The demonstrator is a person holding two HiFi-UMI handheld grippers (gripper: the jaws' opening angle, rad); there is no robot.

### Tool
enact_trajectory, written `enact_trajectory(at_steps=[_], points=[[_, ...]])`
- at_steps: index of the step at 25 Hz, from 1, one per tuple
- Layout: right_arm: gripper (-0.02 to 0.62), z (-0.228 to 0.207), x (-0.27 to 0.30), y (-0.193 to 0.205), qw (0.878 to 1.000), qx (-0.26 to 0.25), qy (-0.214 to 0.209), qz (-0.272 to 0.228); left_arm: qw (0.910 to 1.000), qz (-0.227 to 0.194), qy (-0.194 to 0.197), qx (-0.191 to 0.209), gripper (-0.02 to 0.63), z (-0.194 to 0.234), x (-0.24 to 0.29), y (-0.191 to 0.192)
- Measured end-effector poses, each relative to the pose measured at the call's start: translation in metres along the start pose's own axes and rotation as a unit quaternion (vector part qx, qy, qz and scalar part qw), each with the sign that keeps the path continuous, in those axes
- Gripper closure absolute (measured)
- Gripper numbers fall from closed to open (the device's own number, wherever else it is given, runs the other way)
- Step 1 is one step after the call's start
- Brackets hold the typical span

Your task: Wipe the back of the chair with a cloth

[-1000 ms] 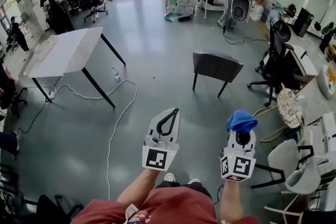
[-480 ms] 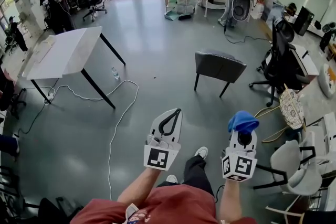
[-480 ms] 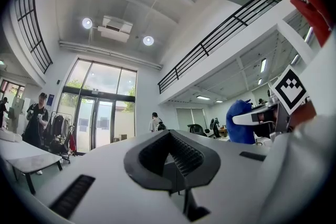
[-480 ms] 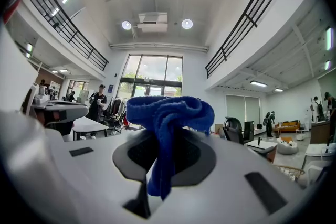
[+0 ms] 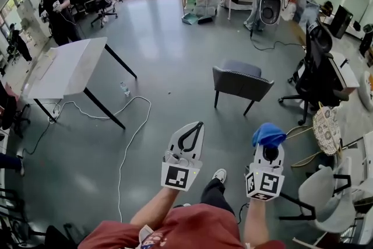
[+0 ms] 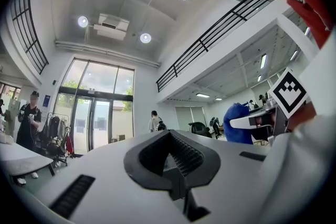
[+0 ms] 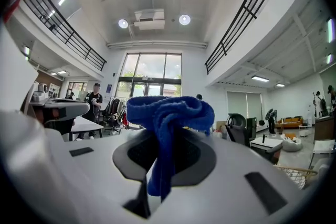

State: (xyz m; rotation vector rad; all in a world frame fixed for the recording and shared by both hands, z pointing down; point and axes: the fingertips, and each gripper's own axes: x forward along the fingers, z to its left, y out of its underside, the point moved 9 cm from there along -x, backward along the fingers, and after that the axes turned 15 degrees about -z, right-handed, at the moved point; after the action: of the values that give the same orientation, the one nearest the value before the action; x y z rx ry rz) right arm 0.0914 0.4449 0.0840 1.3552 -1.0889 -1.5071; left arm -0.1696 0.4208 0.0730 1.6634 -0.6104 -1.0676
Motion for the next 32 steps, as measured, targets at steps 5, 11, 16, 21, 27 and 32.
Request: enact_trajectory(at_steps=[5, 11, 16, 21, 27, 32], points=[[0.535, -0.046, 0.051, 0.023, 1.0, 0.003, -0.001, 0.017, 0.9999, 0.002, 0.004, -0.016, 0.592, -0.007, 0.074, 0.029], [0.535, -0.106, 0.105, 0.061, 0.999, 0.013, 0.002, 0.033, 0.9998, 0.016, 0.014, 0.004, 0.592, -0.025, 0.155, 0.064], [0.535, -0.147, 0.137, 0.089, 0.999, 0.021, 0.005, 0.041, 0.9989, 0.022, 0.022, 0.034, 0.592, -0.036, 0.2, 0.086], [0.535, -0.163, 0.155, 0.113, 0.998, 0.03, 0.009, 0.05, 0.9979, 0.037, 0.024, 0.046, 0.592, -0.035, 0.22, 0.11], [0.535, -0.155, 0.185, 0.138, 0.998, 0.013, 0.006, 0.068, 0.998, 0.043, 0.033, 0.033, 0.592, -0.012, 0.241, 0.142], [0.535, -0.145, 0.211, 0.167, 0.996, -0.002, 0.01, 0.091, 0.9963, 0.026, 0.074, 0.034, 0.592, 0.004, 0.26, 0.178]])
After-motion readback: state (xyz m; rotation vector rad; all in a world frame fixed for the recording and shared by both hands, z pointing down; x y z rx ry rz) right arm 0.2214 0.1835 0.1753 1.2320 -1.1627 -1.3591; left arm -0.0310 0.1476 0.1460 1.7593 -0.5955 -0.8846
